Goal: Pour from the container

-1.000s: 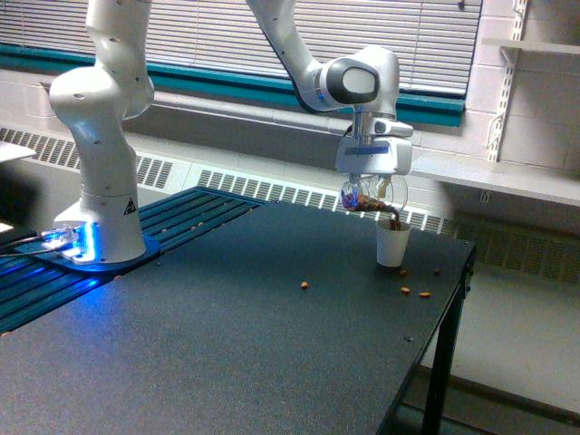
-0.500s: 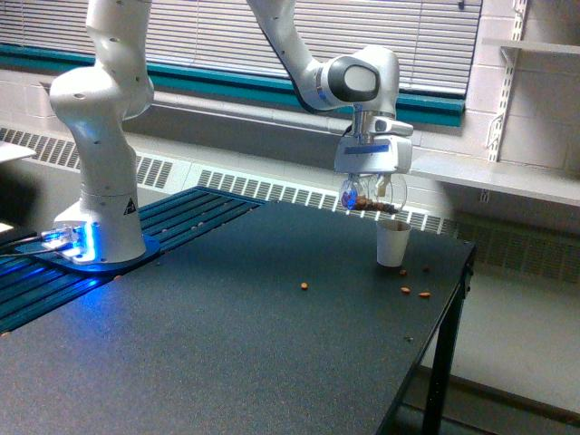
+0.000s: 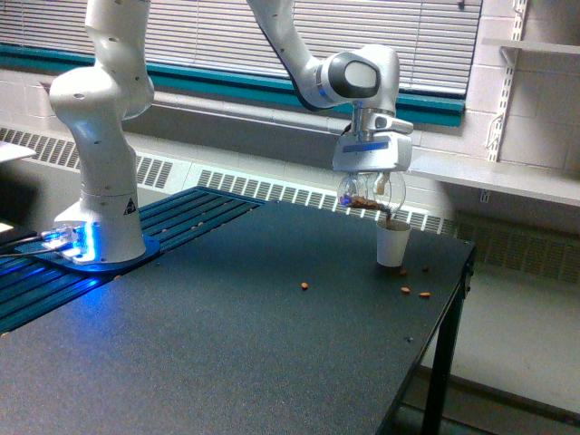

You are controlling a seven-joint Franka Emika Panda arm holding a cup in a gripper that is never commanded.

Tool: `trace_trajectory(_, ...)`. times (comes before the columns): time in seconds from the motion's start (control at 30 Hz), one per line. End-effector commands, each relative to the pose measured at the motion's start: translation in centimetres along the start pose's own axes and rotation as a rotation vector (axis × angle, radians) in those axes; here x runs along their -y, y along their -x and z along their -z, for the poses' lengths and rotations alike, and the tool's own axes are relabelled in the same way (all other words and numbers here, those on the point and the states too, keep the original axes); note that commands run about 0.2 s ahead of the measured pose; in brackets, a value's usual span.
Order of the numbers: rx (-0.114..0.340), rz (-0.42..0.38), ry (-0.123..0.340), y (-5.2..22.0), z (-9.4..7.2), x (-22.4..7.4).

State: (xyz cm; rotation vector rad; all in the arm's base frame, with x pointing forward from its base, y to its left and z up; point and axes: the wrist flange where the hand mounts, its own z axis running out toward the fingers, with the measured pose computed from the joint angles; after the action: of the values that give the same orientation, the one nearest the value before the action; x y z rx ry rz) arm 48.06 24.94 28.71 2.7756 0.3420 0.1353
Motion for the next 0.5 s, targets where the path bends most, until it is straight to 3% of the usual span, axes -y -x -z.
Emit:
trace_trajectory(0.03,-0.011,0.030,0.020,-0.16,0.91,-0.47)
trace_trajectory(0.5,-0.003,0.073,0.051,0.33,1.15,-0.37)
